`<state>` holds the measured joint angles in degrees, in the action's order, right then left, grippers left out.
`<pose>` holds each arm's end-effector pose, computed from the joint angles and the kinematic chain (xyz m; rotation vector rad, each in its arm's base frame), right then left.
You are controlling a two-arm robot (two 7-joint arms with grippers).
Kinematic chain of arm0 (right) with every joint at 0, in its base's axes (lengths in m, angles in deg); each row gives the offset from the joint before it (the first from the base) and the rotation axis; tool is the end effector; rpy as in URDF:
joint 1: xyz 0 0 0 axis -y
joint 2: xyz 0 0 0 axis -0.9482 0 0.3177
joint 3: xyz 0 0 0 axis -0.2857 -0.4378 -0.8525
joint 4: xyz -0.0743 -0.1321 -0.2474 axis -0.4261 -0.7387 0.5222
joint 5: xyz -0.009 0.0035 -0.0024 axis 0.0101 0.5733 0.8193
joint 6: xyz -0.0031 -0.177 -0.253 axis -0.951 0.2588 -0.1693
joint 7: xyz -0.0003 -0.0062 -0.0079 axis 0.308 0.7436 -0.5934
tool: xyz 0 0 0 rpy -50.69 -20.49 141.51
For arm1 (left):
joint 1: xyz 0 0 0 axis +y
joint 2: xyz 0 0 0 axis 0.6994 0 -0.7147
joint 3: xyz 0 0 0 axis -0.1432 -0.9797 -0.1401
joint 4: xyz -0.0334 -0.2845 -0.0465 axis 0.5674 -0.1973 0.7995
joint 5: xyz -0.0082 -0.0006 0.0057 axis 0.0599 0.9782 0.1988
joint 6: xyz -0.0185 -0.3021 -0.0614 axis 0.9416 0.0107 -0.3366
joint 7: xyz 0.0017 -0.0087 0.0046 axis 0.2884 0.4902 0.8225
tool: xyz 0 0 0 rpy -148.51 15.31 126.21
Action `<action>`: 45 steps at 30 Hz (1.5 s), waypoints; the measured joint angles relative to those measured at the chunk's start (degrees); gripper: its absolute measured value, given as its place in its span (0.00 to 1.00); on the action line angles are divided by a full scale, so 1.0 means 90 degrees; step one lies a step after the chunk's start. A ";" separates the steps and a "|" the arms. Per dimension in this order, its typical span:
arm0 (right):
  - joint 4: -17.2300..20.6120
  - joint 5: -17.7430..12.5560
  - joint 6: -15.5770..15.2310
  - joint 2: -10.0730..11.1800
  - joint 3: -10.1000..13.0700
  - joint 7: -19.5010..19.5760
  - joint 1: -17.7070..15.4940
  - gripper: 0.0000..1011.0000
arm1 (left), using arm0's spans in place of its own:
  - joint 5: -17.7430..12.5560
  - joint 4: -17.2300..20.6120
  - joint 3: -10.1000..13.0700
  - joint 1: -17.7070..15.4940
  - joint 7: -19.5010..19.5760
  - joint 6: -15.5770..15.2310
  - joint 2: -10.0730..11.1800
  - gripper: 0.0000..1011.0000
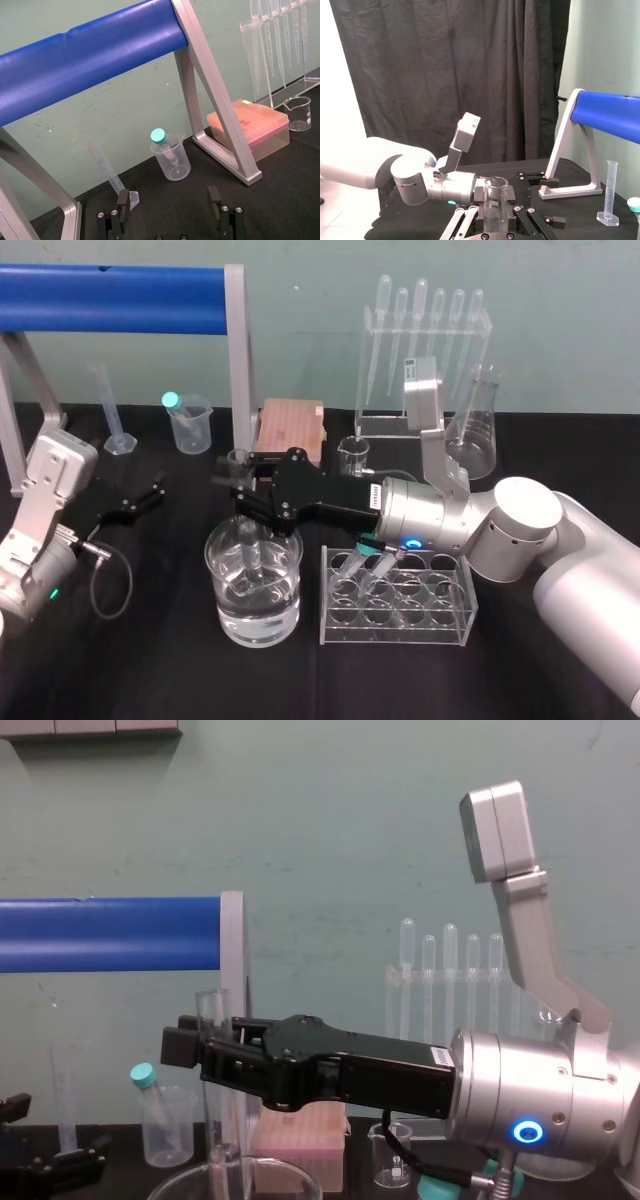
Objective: Hold the test tube with one hand and immerse one end into the beaker, then return it to the test tube rack.
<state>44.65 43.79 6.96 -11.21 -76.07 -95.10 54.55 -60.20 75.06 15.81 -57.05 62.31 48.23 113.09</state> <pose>0.4574 0.0700 -0.2593 0.1325 -0.0243 -0.1199 0.3581 0.0827 -0.3023 0.3046 -0.2850 1.2481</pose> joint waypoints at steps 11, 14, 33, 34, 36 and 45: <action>0.0000 -0.0006 0.0003 0.0000 0.0001 -0.0001 0.0000 0.24 | 0.0000 0.0000 0.0000 0.0000 0.0000 0.0000 0.0000 0.99; 0.0000 -0.0007 0.0004 0.0000 0.0001 -0.0001 -0.0001 0.24 | 0.0000 0.0000 0.0000 0.0000 0.0000 -0.0001 0.0000 0.99; 0.0000 -0.0007 0.0004 0.0000 0.0002 -0.0003 0.0000 0.24 | 0.0000 0.0000 0.0000 -0.0001 0.0000 0.0000 0.0000 0.99; 0.0000 -0.0007 0.0004 0.0000 0.0002 -0.0003 0.0000 0.24 | 0.0000 0.0000 0.0000 0.0000 0.0000 0.0000 0.0000 0.99; 0.0000 -0.0007 0.0005 0.0000 0.0001 -0.0004 0.0000 0.24 | 0.0000 0.0000 0.0000 0.0000 0.0000 0.0000 0.0000 0.99; 0.0000 -0.0007 0.0005 0.0000 0.0001 -0.0003 0.0000 0.24 | 0.0000 0.0000 0.0000 -0.0001 0.0000 0.0000 0.0000 0.99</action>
<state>44.65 43.72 7.00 -11.20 -76.06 -95.13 54.54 -60.20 75.06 15.81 -57.05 62.31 48.23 113.09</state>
